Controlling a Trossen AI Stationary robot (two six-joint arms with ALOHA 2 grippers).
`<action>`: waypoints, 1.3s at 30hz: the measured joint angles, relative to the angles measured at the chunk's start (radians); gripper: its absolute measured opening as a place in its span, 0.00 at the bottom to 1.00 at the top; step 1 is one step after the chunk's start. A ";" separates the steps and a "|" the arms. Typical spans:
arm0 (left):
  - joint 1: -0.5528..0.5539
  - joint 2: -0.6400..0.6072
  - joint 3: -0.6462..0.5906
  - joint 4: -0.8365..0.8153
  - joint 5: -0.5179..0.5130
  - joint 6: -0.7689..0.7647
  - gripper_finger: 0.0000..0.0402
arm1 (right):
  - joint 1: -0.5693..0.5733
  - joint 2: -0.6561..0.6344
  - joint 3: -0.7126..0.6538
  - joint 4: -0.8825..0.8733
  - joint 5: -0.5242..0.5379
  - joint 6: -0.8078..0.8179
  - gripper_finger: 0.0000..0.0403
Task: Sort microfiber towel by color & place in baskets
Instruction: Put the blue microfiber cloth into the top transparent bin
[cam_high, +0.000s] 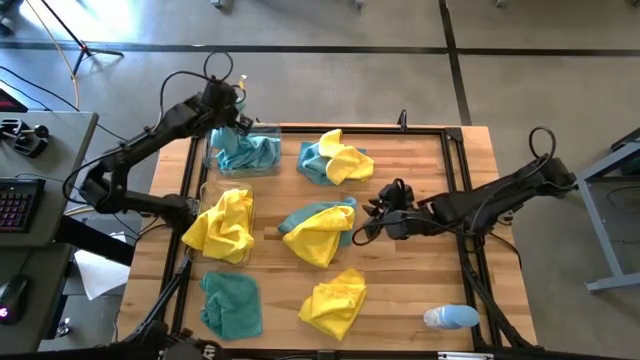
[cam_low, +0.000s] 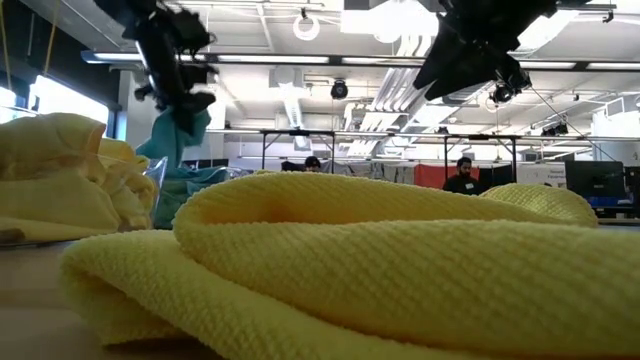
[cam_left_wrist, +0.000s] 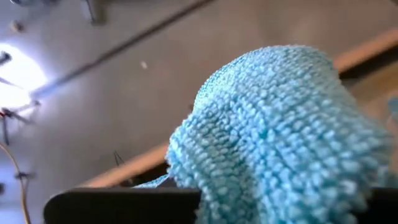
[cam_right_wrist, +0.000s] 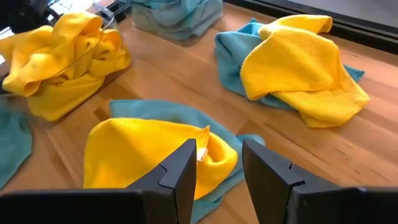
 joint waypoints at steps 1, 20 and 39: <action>0.013 0.001 -0.029 0.007 0.011 -0.005 0.03 | -0.006 0.000 0.000 0.002 0.000 0.000 0.31; 0.041 0.001 -0.267 0.052 0.092 -0.117 0.06 | -0.065 0.000 0.000 0.008 -0.001 -0.052 0.31; 0.042 0.002 -0.272 -0.054 0.076 0.433 0.11 | -0.065 0.000 0.000 0.024 -0.003 -0.068 0.31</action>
